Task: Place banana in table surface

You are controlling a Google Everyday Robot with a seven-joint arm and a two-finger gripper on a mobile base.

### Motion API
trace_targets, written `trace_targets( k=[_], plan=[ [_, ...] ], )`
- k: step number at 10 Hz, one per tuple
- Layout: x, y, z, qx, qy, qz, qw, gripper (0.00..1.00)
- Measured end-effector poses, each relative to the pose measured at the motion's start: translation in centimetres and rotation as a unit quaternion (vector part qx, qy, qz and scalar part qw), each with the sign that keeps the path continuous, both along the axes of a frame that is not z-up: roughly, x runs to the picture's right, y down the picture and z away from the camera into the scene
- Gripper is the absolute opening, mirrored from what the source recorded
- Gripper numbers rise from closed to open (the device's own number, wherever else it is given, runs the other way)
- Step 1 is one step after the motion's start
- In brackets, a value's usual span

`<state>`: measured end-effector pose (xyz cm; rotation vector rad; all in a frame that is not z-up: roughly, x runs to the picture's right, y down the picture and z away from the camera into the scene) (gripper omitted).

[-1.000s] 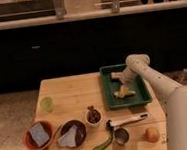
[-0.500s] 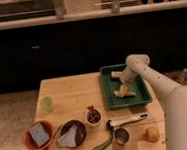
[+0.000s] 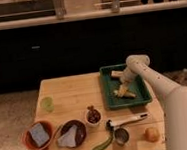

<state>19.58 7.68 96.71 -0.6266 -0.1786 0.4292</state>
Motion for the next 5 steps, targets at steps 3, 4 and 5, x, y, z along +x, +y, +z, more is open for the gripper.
trace_targets(
  k=[3,4,5],
  plan=[
    [0.6,0.2,-0.7,0.005,0.000,0.002,1.0000,0.80],
    [0.9,0.3,-1.0,0.006,0.000,0.002,1.0000,0.80],
    [1.2,0.6,-1.4,0.007,0.000,0.001,1.0000,0.80]
  ],
)
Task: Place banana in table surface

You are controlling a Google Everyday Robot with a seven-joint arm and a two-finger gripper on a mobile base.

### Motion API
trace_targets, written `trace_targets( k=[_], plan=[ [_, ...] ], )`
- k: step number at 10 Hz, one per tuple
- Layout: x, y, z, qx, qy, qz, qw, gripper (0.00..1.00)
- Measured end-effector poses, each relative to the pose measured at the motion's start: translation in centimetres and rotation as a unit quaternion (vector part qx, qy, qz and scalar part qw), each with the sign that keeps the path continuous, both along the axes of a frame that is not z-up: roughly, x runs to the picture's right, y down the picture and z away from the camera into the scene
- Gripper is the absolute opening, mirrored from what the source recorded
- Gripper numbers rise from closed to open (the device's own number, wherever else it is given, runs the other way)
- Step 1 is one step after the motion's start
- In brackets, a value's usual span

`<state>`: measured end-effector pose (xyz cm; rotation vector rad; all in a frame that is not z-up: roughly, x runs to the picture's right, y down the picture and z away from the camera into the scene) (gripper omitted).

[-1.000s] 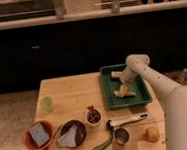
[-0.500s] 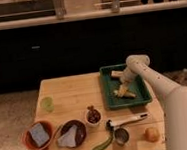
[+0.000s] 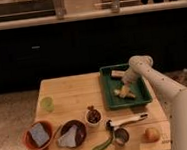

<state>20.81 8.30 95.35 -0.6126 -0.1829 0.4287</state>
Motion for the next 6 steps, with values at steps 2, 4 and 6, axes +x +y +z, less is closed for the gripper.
trace_targets(
  k=[2,4,6],
  plan=[
    [0.2,0.8,-0.6,0.001,0.001,-0.002,1.0000,0.80],
    [0.2,1.5,-0.8,0.005,0.008,-0.004,0.9999,0.73],
    [-0.4,1.8,-0.9,0.009,0.010,-0.013,0.9998,0.51]
  ],
)
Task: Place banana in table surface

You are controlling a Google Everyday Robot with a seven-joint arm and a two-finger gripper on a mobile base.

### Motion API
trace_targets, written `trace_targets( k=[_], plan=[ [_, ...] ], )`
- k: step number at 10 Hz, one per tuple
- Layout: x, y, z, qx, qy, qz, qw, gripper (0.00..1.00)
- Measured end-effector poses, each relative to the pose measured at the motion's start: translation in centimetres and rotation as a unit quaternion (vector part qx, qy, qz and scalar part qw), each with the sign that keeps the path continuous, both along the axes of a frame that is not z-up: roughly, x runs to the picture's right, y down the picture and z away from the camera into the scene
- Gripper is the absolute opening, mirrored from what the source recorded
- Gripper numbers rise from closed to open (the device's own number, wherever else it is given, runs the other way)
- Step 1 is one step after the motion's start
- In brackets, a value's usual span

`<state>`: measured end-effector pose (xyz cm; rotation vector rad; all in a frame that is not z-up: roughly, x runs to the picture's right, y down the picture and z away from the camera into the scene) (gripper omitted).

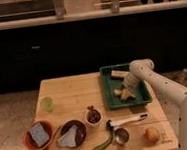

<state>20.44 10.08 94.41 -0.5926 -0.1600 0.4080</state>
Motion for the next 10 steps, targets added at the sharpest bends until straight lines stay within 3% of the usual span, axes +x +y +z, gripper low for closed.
trace_targets(
  k=[5,8,10],
  plan=[
    [-0.4,-0.1,-0.2,0.002,0.000,-0.010,1.0000,0.03],
    [0.0,-0.3,-0.5,0.000,0.004,-0.016,0.9999,0.00],
    [0.7,-1.8,-1.7,0.005,0.006,-0.011,0.9999,0.00]
  ],
)
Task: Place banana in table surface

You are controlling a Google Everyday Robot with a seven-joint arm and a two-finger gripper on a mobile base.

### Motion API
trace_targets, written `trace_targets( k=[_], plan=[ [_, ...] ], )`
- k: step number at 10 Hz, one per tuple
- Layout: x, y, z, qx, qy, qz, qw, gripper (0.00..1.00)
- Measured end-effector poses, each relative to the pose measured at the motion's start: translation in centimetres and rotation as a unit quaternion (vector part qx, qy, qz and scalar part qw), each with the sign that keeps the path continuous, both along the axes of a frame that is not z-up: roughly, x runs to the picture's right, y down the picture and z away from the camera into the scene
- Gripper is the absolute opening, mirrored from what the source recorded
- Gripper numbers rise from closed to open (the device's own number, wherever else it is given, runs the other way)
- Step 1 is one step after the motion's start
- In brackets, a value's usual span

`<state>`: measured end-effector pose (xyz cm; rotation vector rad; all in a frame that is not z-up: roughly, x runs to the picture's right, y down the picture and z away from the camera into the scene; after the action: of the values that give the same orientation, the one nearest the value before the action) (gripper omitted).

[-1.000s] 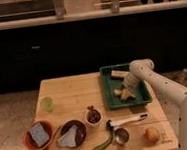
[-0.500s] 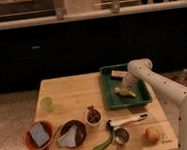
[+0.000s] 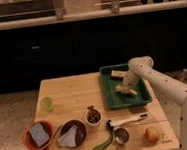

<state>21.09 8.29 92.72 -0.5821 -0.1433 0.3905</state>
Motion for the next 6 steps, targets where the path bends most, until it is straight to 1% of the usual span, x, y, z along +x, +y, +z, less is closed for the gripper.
trace_targets(
  k=[3,6],
  plan=[
    [0.0,-1.1,-0.1,0.004,0.000,0.000,1.0000,0.00],
    [0.3,-2.2,-0.8,0.012,0.001,0.000,0.9999,0.00]
  ],
)
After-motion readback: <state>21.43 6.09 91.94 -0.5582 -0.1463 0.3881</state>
